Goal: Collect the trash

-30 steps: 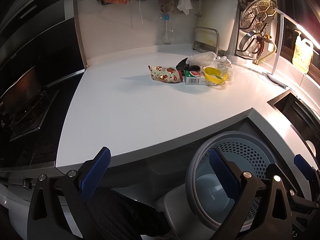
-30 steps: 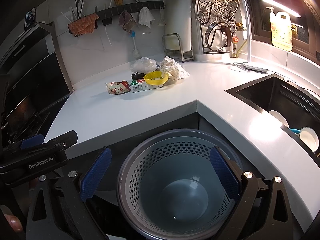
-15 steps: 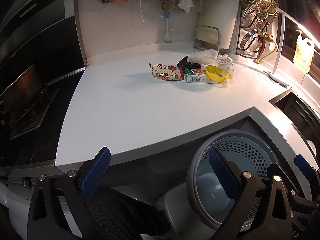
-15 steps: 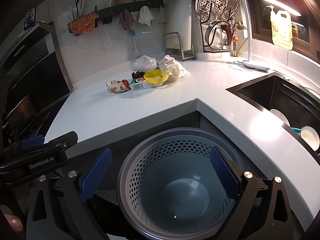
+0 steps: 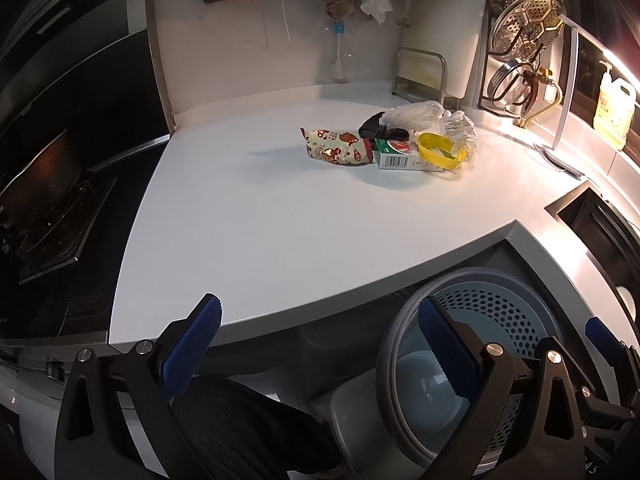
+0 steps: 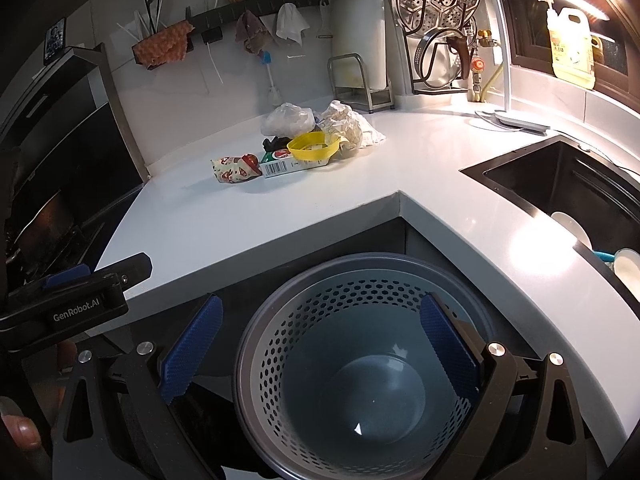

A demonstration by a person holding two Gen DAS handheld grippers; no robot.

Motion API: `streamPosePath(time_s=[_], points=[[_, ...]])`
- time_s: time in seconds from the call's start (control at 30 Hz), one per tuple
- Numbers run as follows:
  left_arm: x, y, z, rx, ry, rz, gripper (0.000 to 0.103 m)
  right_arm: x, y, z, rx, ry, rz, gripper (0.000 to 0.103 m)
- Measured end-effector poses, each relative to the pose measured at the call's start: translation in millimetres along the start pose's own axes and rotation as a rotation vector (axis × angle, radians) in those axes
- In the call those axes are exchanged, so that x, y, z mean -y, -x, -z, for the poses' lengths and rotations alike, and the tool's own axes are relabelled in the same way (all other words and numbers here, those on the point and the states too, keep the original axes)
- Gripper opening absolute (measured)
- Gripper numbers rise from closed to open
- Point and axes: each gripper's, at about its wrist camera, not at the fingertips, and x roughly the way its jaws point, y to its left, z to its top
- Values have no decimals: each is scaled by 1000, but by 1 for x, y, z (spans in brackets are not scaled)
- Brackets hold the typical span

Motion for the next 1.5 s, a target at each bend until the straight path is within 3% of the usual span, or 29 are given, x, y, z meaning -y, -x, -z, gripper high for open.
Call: streamPosePath(time_s=[0.7, 1.5], points=[[-7, -70, -64, -39, 26, -28, 97, 23, -54, -70, -25, 17, 35, 95], [-25, -143, -111, -38, 59, -66, 97, -5, -160, -134, -33, 24, 54, 94]])
